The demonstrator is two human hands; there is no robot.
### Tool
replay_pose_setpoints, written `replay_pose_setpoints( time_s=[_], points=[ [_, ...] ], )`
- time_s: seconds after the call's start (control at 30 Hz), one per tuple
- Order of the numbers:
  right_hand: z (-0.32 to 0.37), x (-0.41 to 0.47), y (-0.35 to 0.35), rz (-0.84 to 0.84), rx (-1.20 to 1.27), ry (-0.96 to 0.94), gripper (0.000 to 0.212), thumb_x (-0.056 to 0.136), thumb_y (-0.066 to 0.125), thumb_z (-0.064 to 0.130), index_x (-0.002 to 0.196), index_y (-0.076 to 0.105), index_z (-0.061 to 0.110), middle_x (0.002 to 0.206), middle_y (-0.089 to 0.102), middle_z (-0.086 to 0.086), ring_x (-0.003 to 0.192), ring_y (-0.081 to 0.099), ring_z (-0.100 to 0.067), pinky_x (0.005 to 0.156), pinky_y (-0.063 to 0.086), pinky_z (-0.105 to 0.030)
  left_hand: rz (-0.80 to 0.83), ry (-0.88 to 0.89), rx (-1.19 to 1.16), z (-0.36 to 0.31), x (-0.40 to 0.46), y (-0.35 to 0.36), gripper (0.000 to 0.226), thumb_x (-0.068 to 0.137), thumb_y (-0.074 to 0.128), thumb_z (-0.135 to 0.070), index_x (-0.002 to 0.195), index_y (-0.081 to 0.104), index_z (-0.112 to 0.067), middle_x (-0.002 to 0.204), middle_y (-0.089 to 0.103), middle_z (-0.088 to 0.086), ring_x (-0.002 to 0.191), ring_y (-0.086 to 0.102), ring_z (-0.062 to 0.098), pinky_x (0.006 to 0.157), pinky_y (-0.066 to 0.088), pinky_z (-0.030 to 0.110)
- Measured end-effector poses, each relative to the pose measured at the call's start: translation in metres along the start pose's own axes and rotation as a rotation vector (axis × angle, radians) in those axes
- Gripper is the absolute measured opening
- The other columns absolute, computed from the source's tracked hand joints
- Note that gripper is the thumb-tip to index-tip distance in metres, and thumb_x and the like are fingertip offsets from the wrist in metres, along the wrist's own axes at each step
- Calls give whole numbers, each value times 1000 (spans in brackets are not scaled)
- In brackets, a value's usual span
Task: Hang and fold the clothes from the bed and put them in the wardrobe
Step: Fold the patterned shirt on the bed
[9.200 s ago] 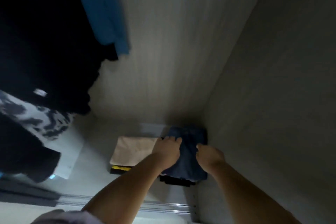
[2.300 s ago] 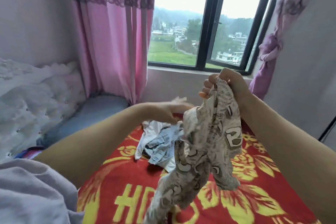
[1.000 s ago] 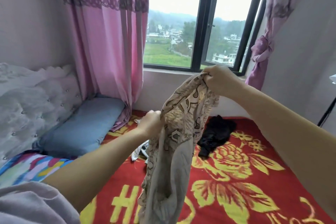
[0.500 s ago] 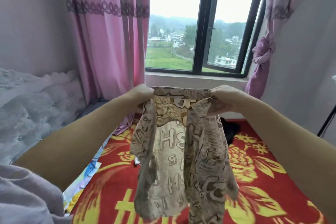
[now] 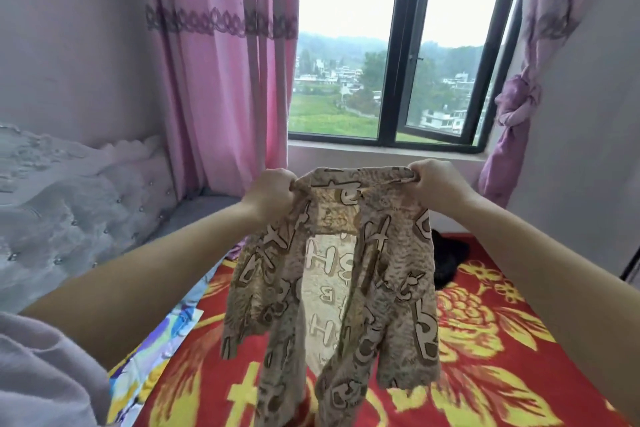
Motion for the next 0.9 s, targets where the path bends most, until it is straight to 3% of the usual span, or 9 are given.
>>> replay_pose_setpoints(
  time_s=[0.17,0.23,0.3,0.37,0.47,0.57,0.63,0.77,0.9],
  points=[
    [6,-4,-8,-33,199,7,24,85,67,44,68,52,36,46,52,15,40,46,1,34,28,-8,-70,51,-42,0,2,-15,41,86,50,-57,81,59,-17,91,51,4,75,52,14,64,44,24],
    [5,-4,-5,-24,458,27,12,90,62,41,80,59,36,55,57,17,43,49,4,38,31,-6,-102,87,-209,-6,3,-20,48,87,46,-56,92,61,-11,75,53,-1,56,51,-2,53,42,12],
    [7,-5,-2,-75,584,15,7,93,58,39,91,62,34,62,58,15,43,48,5,41,34,-9,-160,113,-338,-9,3,-23,32,93,48,-46,95,59,-16,63,53,-1,43,46,1,40,37,10],
    [10,-3,-5,-100,615,-55,7,94,57,39,90,62,38,72,65,17,54,56,8,47,38,-7,-202,126,-378,-9,6,-29,13,94,53,-40,89,55,-28,68,60,7,51,52,12,43,43,15],
    [11,0,-11,-65,425,-184,12,91,60,41,86,67,32,69,66,21,59,58,9,52,39,-5,-70,162,-276,-5,8,-41,16,90,60,-36,89,60,-20,67,60,-3,52,54,7,50,44,14],
    [15,5,-1,-46,-124,-164,35,95,50,48,100,67,17,82,67,5,67,62,-10,63,53,-26,79,89,-152,-3,11,-36,27,89,61,-39,86,60,-13,63,54,-14,47,49,-5,48,40,11],
    [31,4,10,-87,-373,-126,43,100,39,48,99,64,13,80,64,-3,68,64,-19,59,54,-30,35,-1,-105,-6,17,-23,29,94,56,-37,85,57,-9,63,53,-8,48,48,3,47,39,14],
    [69,8,30,-55,-241,-58,33,103,40,24,90,60,2,77,65,-10,69,67,-24,59,58,-35,114,-204,-204,-27,25,0,14,97,43,-10,91,53,-2,72,49,8,56,44,17,50,38,27],
    [101,4,38,73,75,-127,37,103,33,22,101,63,0,100,67,-20,86,64,-31,72,49,-35,262,-323,-651,-58,21,4,27,90,37,5,73,54,-9,58,48,6,38,47,11,37,37,18]
  ],
)
Point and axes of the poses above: each hand's wrist, its own x-axis towards the middle knuckle, its own y-axis out of the palm, z = x × y, the point moved 2 cm from there along x, towards the middle knuckle
